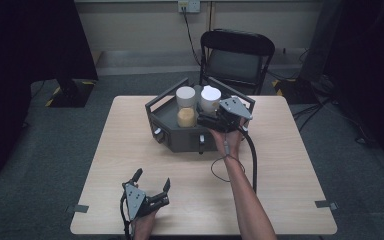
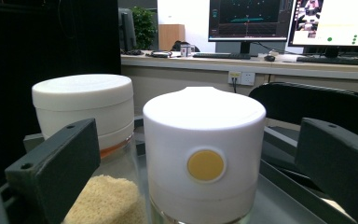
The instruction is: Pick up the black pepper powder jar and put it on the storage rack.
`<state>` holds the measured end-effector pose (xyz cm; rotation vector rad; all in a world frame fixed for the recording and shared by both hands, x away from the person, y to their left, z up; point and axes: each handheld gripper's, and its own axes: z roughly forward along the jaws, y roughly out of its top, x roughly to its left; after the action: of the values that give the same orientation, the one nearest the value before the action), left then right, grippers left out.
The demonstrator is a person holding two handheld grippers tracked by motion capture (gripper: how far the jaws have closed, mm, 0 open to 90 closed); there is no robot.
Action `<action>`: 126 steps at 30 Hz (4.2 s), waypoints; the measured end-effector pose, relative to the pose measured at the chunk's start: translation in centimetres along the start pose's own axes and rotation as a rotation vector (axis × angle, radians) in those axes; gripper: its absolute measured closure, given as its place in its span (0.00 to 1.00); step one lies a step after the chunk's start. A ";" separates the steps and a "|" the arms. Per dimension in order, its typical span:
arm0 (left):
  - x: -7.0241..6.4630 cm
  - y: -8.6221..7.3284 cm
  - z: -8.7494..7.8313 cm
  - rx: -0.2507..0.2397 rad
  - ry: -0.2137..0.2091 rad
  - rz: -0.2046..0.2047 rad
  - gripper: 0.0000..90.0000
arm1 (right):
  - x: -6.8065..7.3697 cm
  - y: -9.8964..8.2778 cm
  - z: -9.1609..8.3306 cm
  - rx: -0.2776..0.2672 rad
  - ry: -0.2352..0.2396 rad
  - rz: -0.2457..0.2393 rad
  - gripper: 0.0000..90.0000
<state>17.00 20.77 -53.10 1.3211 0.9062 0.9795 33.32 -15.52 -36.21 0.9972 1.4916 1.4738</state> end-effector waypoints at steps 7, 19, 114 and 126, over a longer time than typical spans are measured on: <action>0.0 0.0 0.0 0.000 0.000 -0.001 0.02 | 0.4 -0.3 -1.5 -0.042 -0.011 -0.009 0.00; 0.0 0.0 0.0 0.000 0.000 -0.001 0.02 | 0.4 -0.9 -3.7 -0.064 0.002 0.000 0.00; 0.0 0.0 0.0 -0.001 0.000 -0.001 0.01 | 3.6 -14.1 -16.7 -0.011 -0.097 -0.046 0.00; 0.0 0.0 0.0 -0.001 0.000 -0.001 0.01 | 4.0 -15.3 -17.1 0.006 -0.106 -0.034 0.00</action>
<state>17.00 20.76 -53.12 1.3199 0.9060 0.9788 15.99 -18.37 -51.46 1.0327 1.4309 1.3718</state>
